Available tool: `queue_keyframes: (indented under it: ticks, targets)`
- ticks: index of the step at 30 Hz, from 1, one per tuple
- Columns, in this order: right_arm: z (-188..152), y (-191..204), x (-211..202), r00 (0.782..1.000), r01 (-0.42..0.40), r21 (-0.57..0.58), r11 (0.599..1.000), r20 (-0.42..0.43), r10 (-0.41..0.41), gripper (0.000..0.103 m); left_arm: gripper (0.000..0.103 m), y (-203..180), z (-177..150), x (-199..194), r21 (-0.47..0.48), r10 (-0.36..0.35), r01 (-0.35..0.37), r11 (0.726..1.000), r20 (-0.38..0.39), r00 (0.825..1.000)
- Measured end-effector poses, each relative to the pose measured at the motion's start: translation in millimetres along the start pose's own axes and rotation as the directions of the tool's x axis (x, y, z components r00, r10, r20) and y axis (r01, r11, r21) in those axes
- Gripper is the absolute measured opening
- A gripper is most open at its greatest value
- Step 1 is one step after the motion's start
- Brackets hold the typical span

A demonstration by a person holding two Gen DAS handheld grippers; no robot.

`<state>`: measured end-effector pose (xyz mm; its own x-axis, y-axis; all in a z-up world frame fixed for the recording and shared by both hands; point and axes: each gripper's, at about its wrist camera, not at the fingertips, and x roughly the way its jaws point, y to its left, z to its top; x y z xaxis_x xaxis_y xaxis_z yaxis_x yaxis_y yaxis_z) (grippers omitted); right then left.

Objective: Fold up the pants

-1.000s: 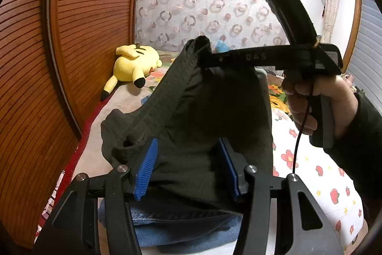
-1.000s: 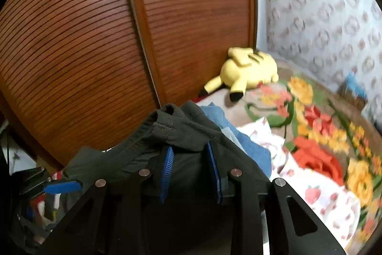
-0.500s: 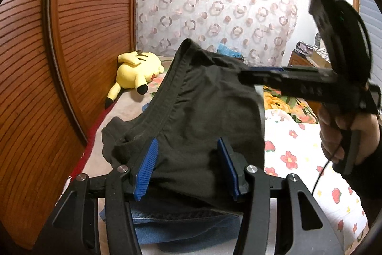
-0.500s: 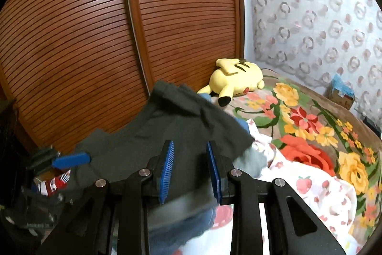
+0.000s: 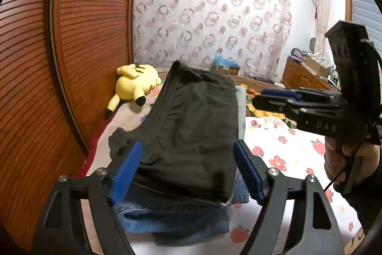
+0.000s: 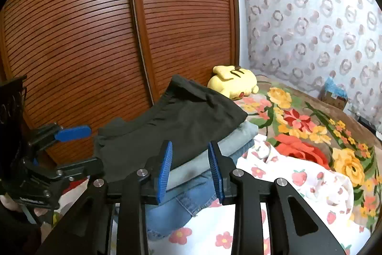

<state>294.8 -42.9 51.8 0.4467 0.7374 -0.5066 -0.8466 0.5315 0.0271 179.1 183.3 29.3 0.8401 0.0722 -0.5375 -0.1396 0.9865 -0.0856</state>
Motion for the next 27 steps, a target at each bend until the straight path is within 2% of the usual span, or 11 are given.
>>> queue_keyframes:
  ticks: [4,5,7,8,15,18,23,27]
  targets:
    - [-3,6,-9,1.000,0.009,0.007,1.000,0.010,-0.009,0.039,0.086,-1,3,-12,-0.002,0.015,-0.015,1.000,0.036,0.999]
    - [-5,7,-12,1.000,0.011,0.009,1.000,0.011,-0.011,0.041,0.089,-2,3,-17,-0.002,0.021,-0.021,1.000,0.052,0.998]
    - [-9,10,-17,1.000,0.012,0.015,1.000,0.014,-0.012,0.041,0.102,-4,3,-23,0.004,0.030,-0.030,1.000,0.070,0.997]
    - [-11,11,-19,1.000,0.012,0.018,1.000,0.017,-0.013,0.042,0.103,-5,4,-25,0.010,0.036,-0.037,0.999,0.076,0.996]
    - [-24,20,-37,0.999,0.029,0.030,0.999,0.019,-0.030,0.046,0.103,-10,-2,-41,0.024,0.040,-0.042,0.999,0.095,0.995]
    - [-30,24,-46,0.999,0.041,0.035,0.999,0.021,-0.042,0.051,0.103,-14,-6,-48,0.027,0.023,-0.025,0.999,0.096,0.995]
    - [-45,32,-62,0.996,0.081,0.057,0.995,0.025,-0.082,0.059,0.103,-20,-12,-50,0.018,0.004,-0.005,1.000,0.067,0.998]
    - [-58,39,-77,0.992,0.121,0.087,0.989,0.021,-0.124,0.062,0.103,-24,-20,-49,-0.003,-0.026,0.026,1.000,0.047,0.999]
